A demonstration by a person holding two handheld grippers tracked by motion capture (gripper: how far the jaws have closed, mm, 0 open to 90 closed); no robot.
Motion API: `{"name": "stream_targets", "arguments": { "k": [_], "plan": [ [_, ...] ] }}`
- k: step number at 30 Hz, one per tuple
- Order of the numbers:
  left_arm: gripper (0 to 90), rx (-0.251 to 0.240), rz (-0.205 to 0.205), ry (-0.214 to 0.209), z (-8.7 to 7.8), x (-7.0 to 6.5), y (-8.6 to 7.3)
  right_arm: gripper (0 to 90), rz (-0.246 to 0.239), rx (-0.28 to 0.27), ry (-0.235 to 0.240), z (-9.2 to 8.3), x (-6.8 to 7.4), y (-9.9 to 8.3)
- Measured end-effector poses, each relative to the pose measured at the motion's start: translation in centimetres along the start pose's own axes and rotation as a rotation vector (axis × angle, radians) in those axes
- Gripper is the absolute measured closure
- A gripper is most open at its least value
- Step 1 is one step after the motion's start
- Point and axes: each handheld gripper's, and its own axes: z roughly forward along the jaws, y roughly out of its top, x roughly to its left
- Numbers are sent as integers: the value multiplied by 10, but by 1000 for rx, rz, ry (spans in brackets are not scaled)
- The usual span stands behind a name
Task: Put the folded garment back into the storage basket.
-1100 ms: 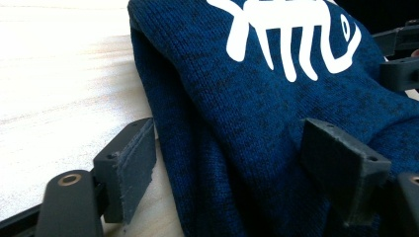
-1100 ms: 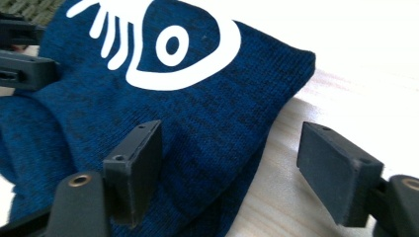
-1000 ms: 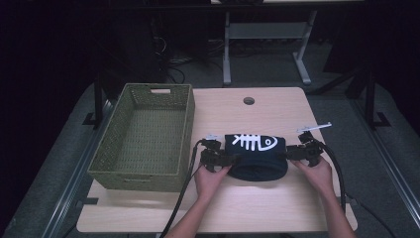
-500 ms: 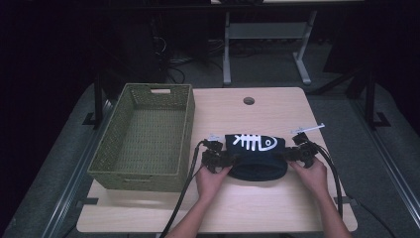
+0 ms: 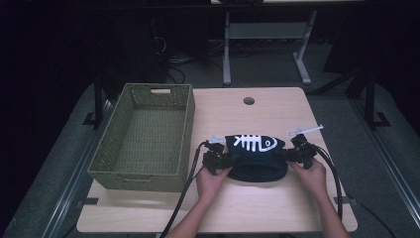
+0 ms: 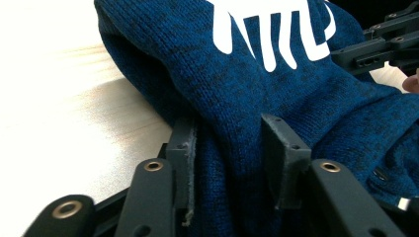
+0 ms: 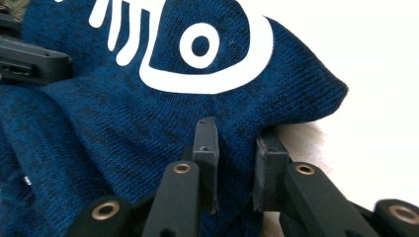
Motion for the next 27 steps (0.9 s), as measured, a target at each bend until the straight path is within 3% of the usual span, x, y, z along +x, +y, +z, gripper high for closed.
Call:
{"name": "stream_targets", "arguments": {
  "k": [4,9,27],
  "plan": [
    [653,5,6,-2,-2,-3,1,778,20,-8,30,-4,-1,-2],
    [675,13,20,-11,-6,-6,3,784,7,-22,43,-14,3,-1],
    [679,-9,98,-31,-37,-28,17,786,7,-75,61,-50,20,-1]
  ]
}}
